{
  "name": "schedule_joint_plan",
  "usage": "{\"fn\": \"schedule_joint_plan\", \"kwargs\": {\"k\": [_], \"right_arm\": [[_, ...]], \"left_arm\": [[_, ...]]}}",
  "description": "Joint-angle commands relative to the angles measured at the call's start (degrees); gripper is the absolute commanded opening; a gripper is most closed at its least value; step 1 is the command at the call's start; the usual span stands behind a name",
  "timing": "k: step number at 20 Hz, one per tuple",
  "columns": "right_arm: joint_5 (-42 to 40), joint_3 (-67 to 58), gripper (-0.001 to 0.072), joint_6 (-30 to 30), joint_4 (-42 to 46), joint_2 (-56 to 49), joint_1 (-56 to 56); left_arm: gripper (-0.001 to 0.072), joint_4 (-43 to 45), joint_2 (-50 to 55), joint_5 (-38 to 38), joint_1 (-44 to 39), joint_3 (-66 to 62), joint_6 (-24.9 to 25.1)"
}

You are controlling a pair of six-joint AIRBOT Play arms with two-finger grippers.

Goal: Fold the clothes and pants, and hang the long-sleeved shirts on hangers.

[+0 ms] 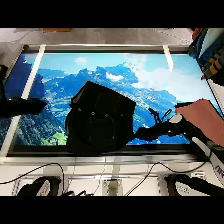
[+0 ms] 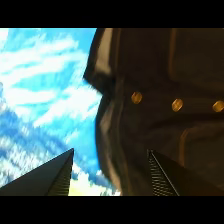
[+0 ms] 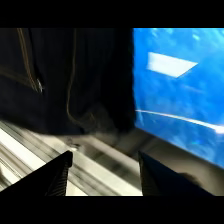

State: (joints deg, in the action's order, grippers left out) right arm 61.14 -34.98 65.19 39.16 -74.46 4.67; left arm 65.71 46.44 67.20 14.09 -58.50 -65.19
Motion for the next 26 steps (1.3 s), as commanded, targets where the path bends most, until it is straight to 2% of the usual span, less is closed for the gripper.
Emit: {"fn": "schedule_joint_plan", "kwargs": {"k": [1,6,9,10,12,14,17,22,26], "right_arm": [[-3.4,0.9,0.0494,-1.2,-7.7,-5.6,1.1],[-4.6,0.9,0.0488,-6.6,-9.6,-7.8,1.1],[-5.1,0.9,0.0429,-13.0,-15.0,-7.8,1.1],[-5.3,0.9,0.0343,-14.0,-15.6,-7.8,1.1],[-6.1,0.9,0.0219,-16.7,-16.0,-7.8,1.1],[-6.6,0.9,0.0037,-18.3,-16.9,-7.8,1.1],[-6.4,0.9,0.0038,-18.6,-17.1,-7.7,1.1],[-6.5,0.9,0.0038,-19.8,-18.1,-7.7,1.1],[-6.3,0.9,0.0038,-19.8,-18.1,-7.7,1.1]], "left_arm": [[0.0522,2.5,0.0,0.7,0.6,5.2,0.0],[0.0522,2.4,2.7,4.9,5.5,12.0,-0.1],[0.0522,2.2,7.0,8.2,7.1,13.3,0.0],[0.0522,2.2,8.4,9.0,7.2,13.5,0.0],[0.0523,2.0,11.3,10.3,7.2,14.1,0.0],[0.0523,1.8,13.5,10.4,7.2,15.6,0.0],[0.0523,1.7,15.4,9.0,7.2,19.8,0.1],[0.0522,0.8,15.9,7.6,7.1,29.5,7.0],[0.0523,-9.2,15.9,-0.5,7.1,34.9,13.1]]}}
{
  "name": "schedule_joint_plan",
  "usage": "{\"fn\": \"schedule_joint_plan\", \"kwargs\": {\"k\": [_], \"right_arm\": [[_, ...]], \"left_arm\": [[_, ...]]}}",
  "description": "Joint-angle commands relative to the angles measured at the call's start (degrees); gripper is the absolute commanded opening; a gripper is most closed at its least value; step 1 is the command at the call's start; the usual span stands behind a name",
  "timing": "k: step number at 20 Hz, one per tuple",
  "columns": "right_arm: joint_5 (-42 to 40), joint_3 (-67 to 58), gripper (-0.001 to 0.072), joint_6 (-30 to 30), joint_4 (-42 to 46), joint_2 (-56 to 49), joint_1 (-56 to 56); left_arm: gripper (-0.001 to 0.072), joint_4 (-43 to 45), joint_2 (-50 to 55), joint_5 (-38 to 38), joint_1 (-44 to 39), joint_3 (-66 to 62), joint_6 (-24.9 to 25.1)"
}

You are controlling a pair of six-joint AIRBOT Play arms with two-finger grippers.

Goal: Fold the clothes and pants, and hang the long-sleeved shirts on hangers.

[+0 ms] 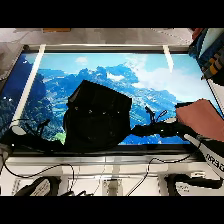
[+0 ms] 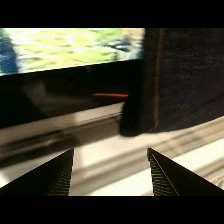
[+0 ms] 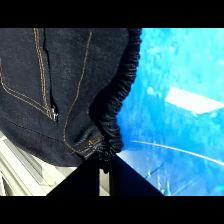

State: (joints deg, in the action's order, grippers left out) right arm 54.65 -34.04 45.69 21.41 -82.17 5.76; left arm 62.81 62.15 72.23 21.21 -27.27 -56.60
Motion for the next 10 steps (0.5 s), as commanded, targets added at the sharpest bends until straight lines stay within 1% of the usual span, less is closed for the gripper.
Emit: {"fn": "schedule_joint_plan", "kwargs": {"k": [1,3,5,6,8,9,10], "right_arm": [[0.5,0.0,0.0038,-0.3,-0.3,0.0,0.0],[0.9,0.0,0.0038,-0.3,-0.3,0.0,0.0],[0.9,0.0,0.0038,-0.3,-0.6,0.0,0.0],[0.9,0.0,0.0038,-0.3,-0.7,0.0,0.0],[1.0,0.0,0.0038,-0.3,-0.7,0.1,0.0],[1.2,0.0,0.0038,-0.3,-0.7,0.2,0.0],[1.3,0.0,0.0038,-0.3,-0.7,0.6,0.0]], "left_arm": [[0.0523,-8.1,0.2,-8.2,0.0,4.2,4.6],[0.0522,-10.1,0.2,-10.5,-0.1,4.5,4.6],[0.0513,-10.7,0.2,-10.8,-0.3,4.5,4.6],[0.0490,-10.6,0.2,-10.8,-0.9,4.6,4.6],[0.0490,-10.6,1.4,-11.3,-4.0,5.0,4.6],[0.0467,-10.6,2.5,-12.0,-5.8,5.1,4.6],[0.0360,-10.6,3.8,-12.8,-7.8,5.1,4.6]]}}
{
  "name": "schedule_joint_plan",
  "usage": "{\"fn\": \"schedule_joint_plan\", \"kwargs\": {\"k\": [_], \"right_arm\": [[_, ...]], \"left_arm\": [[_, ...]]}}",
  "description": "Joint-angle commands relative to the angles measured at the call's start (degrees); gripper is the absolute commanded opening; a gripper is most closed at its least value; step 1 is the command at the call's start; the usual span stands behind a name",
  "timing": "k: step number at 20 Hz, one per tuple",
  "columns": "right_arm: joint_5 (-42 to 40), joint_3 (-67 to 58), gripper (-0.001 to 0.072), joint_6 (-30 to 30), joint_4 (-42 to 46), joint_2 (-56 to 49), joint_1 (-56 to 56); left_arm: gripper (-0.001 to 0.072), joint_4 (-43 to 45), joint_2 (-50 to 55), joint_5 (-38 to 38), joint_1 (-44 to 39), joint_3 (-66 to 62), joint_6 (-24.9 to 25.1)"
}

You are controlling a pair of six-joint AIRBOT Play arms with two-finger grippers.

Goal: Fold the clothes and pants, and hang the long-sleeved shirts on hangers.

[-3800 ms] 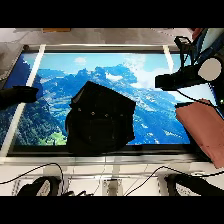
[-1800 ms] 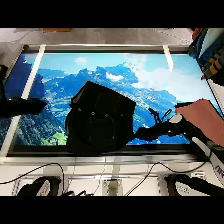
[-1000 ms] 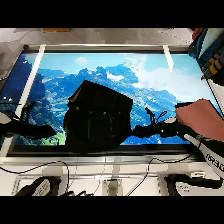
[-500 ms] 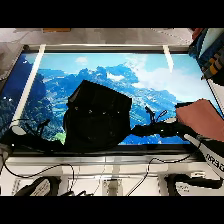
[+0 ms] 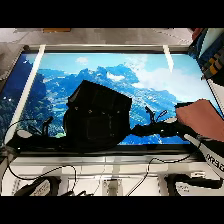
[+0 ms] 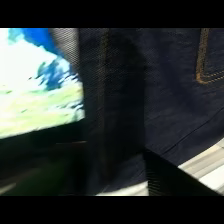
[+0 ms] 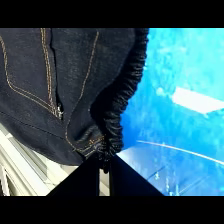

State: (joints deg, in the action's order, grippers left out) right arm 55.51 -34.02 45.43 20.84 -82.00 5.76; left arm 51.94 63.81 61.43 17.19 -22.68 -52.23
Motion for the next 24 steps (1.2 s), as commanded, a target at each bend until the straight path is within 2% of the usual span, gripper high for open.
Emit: {"fn": "schedule_joint_plan", "kwargs": {"k": [1,2,3,6,10,14,16,21,24], "right_arm": [[0.5,0.0,0.0038,0.0,-0.1,1.2,0.0],[0.4,0.0,0.0038,-0.1,0.0,2.3,0.0],[0.4,0.0,0.0037,-0.2,0.0,3.7,0.0],[1.0,-1.9,0.0037,-0.1,2.3,9.6,0.0],[4.4,-7.6,0.0037,0.5,2.8,20.2,0.0],[5.0,-16.9,0.0037,3.8,3.5,32.7,0.0],[4.9,-22.5,0.0036,7.3,3.5,38.4,0.0],[4.2,-34.1,0.0037,20.5,3.5,48.7,0.0],[3.4,-35.0,0.0037,32.9,4.4,50.8,0.0]], "left_arm": [[0.0200,0.2,3.1,-2.3,-5.3,0.4,0.2],[0.0070,0.3,3.7,-2.3,-6.4,0.3,0.2],[0.0012,0.3,3.8,-1.8,-6.9,-0.2,0.3],[0.0012,0.5,3.2,5.0,-6.7,-6.4,0.2],[0.0012,0.0,-2.1,15.0,-6.6,-23.6,0.0],[0.0012,-0.2,-12.4,15.1,-6.6,-42.9,-0.9],[0.0012,-0.2,-18.4,11.1,-6.6,-50.2,-0.9],[0.0012,-0.2,-34.0,-11.9,-6.6,-53.0,-0.9],[0.0012,-0.2,-36.6,-12.4,-6.6,-53.0,-2.5]]}}
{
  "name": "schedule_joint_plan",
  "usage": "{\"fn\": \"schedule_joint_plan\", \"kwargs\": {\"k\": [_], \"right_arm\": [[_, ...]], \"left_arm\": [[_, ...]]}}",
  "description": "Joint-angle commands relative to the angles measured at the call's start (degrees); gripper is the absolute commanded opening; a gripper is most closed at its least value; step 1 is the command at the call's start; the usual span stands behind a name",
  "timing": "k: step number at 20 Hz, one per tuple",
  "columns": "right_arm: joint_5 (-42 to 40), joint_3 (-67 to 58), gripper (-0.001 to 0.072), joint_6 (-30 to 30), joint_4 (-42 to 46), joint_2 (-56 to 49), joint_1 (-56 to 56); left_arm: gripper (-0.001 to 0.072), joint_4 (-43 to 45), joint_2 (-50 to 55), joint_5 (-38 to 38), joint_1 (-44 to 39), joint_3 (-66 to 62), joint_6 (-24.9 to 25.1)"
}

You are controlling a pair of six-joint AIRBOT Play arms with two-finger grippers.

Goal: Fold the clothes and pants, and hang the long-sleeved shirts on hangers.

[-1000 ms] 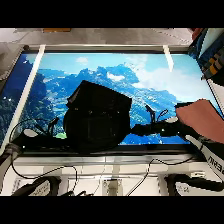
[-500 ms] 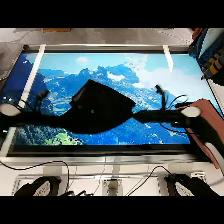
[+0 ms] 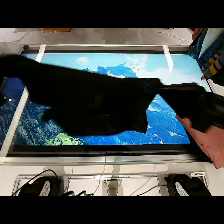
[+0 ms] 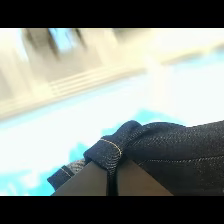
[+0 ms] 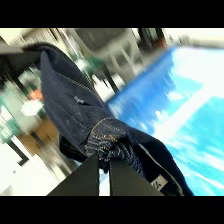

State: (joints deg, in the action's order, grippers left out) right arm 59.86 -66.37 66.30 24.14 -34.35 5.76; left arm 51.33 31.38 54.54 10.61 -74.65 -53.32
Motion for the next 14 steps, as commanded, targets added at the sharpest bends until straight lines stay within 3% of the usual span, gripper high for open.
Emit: {"fn": "schedule_joint_plan", "kwargs": {"k": [1,4,6,8,10,12,14], "right_arm": [[0.2,-2.6,0.0037,16.0,3.0,2.9,0.0],[2.5,0.3,0.0037,23.2,11.8,0.4,0.0],[-0.2,6.4,0.0037,24.3,14.1,-2.8,0.0],[-7.0,13.4,0.0037,24.3,14.2,-6.8,0.0],[-18.4,19.4,0.0038,24.4,13.8,-12.3,0.0],[-27.9,20.8,0.0037,24.3,13.6,-19.8,0.0],[-31.3,19.0,0.0037,23.9,14.6,-26.1,-0.1]], "left_arm": [[0.0011,0.4,-3.7,-3.2,0.0,-0.9,-3.6],[0.0011,0.4,0.9,5.6,-0.3,3.1,-8.1],[0.0011,-0.8,6.3,6.3,-2.1,9.8,-8.2],[0.0011,-3.1,14.3,1.0,-6.5,18.2,-7.9],[0.0011,-5.3,23.4,-9.2,-12.9,23.4,-6.4],[0.0011,-5.9,32.7,-18.3,-18.9,22.3,-5.9],[0.0011,-6.4,38.2,-19.9,-21.9,18.4,-5.9]]}}
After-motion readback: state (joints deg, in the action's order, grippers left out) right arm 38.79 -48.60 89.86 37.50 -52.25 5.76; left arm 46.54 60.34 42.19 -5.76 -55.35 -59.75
